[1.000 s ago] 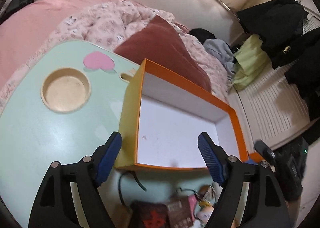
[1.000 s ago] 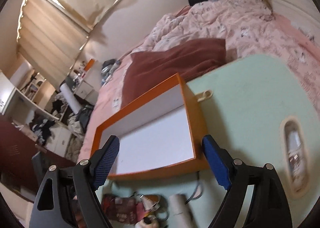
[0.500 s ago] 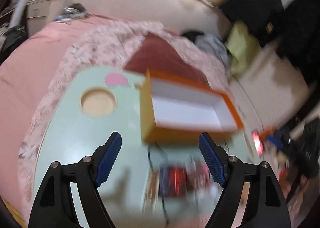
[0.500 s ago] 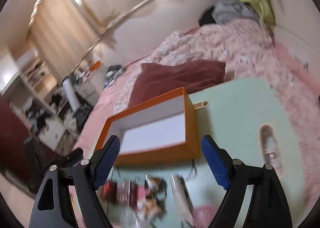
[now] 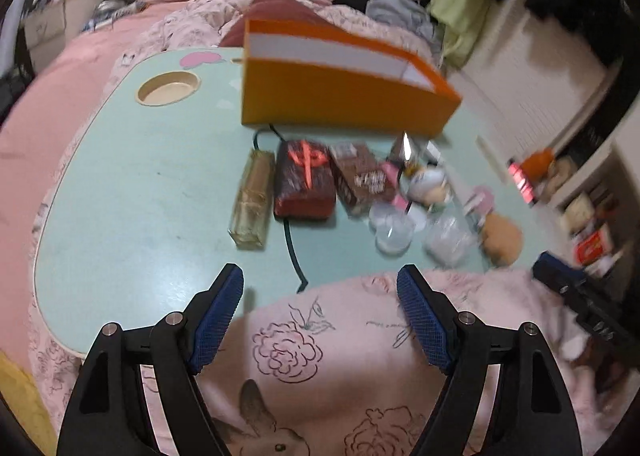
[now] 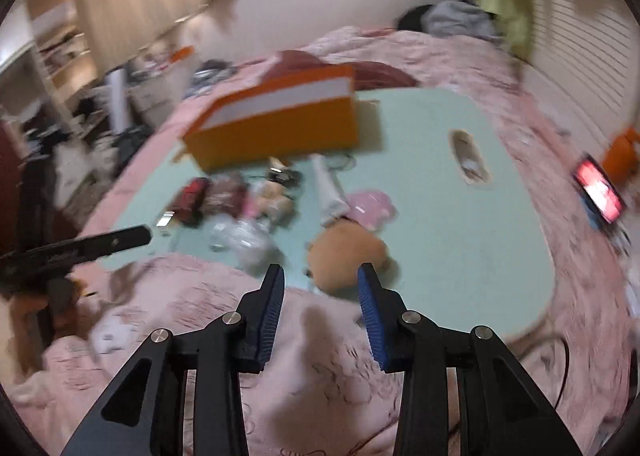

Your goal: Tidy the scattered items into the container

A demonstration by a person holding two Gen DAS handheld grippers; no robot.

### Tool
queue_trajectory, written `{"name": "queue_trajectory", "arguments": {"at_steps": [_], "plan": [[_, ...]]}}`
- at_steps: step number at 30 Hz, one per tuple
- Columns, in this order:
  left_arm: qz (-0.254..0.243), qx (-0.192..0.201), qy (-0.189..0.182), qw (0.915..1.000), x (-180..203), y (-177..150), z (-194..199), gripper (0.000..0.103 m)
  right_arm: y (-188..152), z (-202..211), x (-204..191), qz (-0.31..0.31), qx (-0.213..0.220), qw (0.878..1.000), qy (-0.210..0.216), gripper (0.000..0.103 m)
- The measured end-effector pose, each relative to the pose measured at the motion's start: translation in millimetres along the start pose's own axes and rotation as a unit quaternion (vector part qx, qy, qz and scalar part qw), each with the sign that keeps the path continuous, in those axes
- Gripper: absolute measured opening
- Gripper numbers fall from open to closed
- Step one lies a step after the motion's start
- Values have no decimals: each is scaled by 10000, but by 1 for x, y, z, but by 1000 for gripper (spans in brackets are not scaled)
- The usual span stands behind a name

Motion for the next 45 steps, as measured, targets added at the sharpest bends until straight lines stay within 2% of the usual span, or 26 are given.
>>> {"name": "queue_trajectory", "arguments": {"at_steps": [2, 3, 7, 12, 15, 17, 19, 20, 21, 23, 28, 31, 36, 38, 45], "plan": [[41, -90, 37, 9999, 0, -6, -10, 79, -6, -10, 2, -44, -239, 9997, -11, 37], [24, 12, 62, 10000, 0, -6, -10, 78, -7, -15, 4, -75, -306, 9995, -51, 37], [-26, -12, 91, 10000, 2, -3, -11, 76, 8, -36, 0, 126, -289, 9994, -157, 37], [-72, -27, 116, 9999, 5, -2, -13, 76, 22, -66, -29, 491, -551, 9970, 235, 35], [-107, 33, 207, 9997, 6, -2, -11, 76, 23, -70, -39, 550, -551, 9966, 271, 35], [-114, 152, 266, 9995, 6, -1, -5, 76, 20, -59, -37, 522, -380, 9977, 206, 36], [-104, 163, 306, 9993, 7, 0, -6, 76, 12, -45, -34, 563, -159, 9983, 59, 45], [-118, 127, 318, 9993, 7, 0, -8, 76, 10, -41, -35, 598, -73, 9982, 11, 56], [-140, 86, 330, 9993, 8, -1, -10, 76, 7, -38, -35, 650, 12, 9979, -41, 58], [-206, 9, 414, 9989, 10, -1, -15, 76, 4, -38, -36, 709, 82, 9973, -144, 58], [-181, -17, 576, 9982, 10, -2, -20, 76, 6, -55, -30, 508, -195, 9979, -337, 58], [-348, -125, 790, 9962, 14, -2, -25, 84, 4, -59, -29, 545, -300, 9968, -512, 60], [-381, -181, 917, 9949, 13, -4, -28, 89, 4, -65, -21, 537, -383, 9936, -917, 89], [-388, -183, 913, 9949, 12, -4, -28, 89, 5, -65, -18, 479, -398, 9936, -942, 93], [-385, -186, 912, 9949, 13, -4, -28, 89, 5, -65, -16, 476, -402, 9936, -944, 94]]}}
Point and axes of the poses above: each gripper's, at about its wrist camera, not at the fingertips, and z roughly against the way its jaws point, x to its right, y to its top, the point moved 4 cm from there along -z, roughly the way its jaws point, and after that the axes turned 8 degrees about -z, right-handed, at the moved point
